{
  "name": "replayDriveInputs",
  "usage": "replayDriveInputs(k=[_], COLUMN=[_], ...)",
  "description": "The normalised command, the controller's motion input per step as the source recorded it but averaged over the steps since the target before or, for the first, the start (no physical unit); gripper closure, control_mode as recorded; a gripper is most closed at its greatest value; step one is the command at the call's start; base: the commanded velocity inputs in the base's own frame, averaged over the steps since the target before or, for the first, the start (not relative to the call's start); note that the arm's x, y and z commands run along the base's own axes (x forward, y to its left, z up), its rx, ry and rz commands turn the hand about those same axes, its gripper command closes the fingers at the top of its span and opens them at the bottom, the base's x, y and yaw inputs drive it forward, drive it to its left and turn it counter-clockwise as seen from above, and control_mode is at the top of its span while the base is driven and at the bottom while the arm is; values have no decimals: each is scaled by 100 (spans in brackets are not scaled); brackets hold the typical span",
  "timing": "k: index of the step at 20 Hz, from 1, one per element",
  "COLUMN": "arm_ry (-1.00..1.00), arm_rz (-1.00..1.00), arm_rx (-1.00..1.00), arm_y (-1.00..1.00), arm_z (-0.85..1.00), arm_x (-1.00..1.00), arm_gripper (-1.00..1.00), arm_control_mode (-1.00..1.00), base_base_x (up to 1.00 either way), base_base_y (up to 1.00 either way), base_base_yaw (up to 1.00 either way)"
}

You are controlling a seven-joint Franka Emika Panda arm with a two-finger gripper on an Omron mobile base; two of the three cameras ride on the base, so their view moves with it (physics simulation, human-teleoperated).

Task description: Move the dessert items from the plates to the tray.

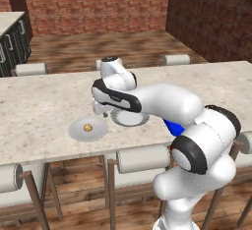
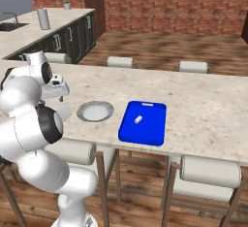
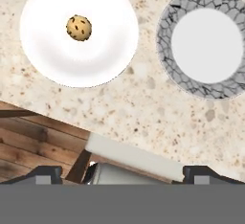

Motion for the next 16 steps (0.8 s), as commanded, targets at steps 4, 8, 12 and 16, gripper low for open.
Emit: replayDriveInputs(k=[4, 8, 12, 16], arm_ry=[8, 12, 10, 4], arm_rz=[0, 1, 0, 1], arm_rx=[8, 14, 18, 7], arm_y=[29, 34, 39, 36], arm_z=[-9, -32, -40, -19], arm_x=[11, 4, 3, 3], arm_gripper=[-100, -100, -100, -100], arm_control_mode=[-100, -100, -100, -100], base_base_x=[0, 0, 0, 0], base_base_y=[0, 0, 0, 0], base_base_yaw=[0, 0, 0, 0])
